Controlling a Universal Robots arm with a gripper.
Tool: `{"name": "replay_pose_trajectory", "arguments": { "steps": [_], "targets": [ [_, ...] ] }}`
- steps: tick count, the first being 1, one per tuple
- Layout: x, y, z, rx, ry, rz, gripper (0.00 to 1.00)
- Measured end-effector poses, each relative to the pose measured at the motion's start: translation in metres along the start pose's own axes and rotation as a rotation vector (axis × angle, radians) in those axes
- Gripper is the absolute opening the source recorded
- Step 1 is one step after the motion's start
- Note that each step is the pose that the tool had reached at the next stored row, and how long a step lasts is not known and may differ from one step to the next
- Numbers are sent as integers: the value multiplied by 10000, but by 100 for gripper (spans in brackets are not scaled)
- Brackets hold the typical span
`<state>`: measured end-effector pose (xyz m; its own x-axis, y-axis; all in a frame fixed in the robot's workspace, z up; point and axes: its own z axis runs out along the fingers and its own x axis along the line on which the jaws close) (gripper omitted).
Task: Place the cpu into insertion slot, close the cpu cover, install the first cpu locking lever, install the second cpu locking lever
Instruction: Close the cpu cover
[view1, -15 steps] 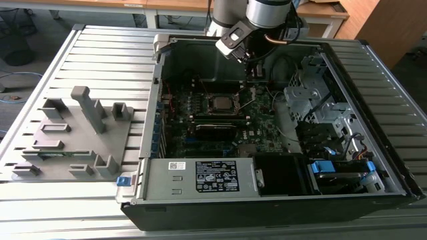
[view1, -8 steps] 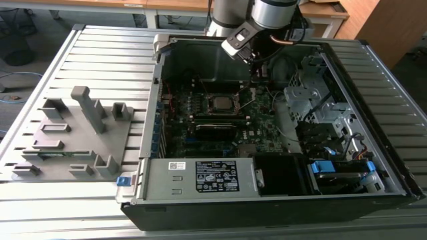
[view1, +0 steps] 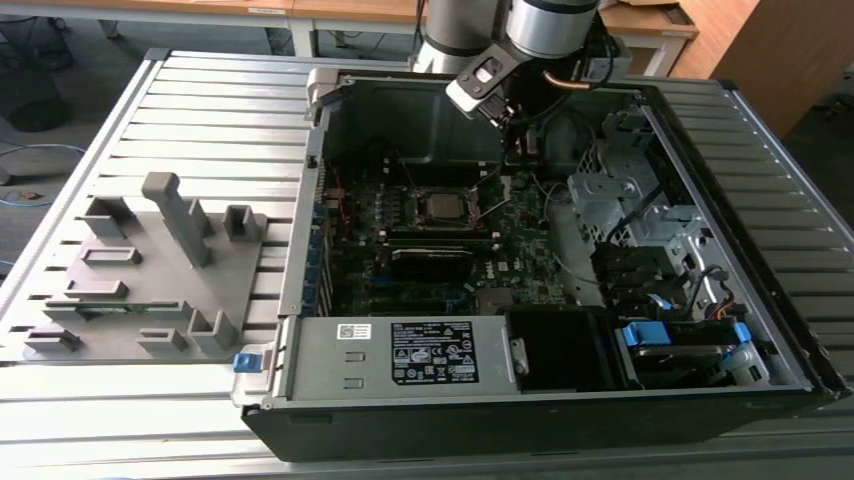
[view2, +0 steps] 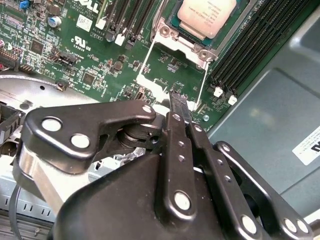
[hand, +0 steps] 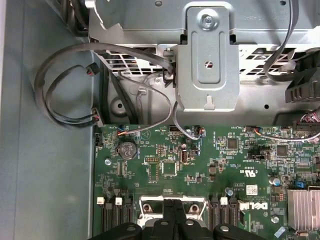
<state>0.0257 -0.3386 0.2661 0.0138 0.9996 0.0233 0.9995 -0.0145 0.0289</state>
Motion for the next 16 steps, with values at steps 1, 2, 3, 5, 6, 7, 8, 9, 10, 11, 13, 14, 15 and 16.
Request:
{"name": "replay_pose_trajectory", "arguments": {
  "steps": [1, 2, 3, 5, 6, 7, 8, 9, 10, 11, 13, 14, 15, 16],
  "targets": [
    [0, 0, 4, -1, 3, 0, 11],
    [0, 0, 8, -2, 4, 0, 11],
    [0, 0, 12, -1, 2, 0, 11],
    [0, 0, 18, 0, -1, 0, 11],
    [0, 0, 18, 0, -2, 0, 11],
    [0, 0, 18, 1, -3, 0, 11],
    [0, 0, 19, 1, -2, 0, 11],
    [0, 0, 20, 0, 0, 0, 11],
    [0, 0, 20, 0, -1, 0, 11],
    [0, 0, 20, 0, -1, 0, 11],
    [0, 0, 27, -2, 5, 0, 11],
    [0, 0, 32, -1, 4, 0, 11],
    [0, -1, 37, 0, 1, 0, 11],
    [-1, -1, 40, 0, -1, 0, 11]
  ]
}}
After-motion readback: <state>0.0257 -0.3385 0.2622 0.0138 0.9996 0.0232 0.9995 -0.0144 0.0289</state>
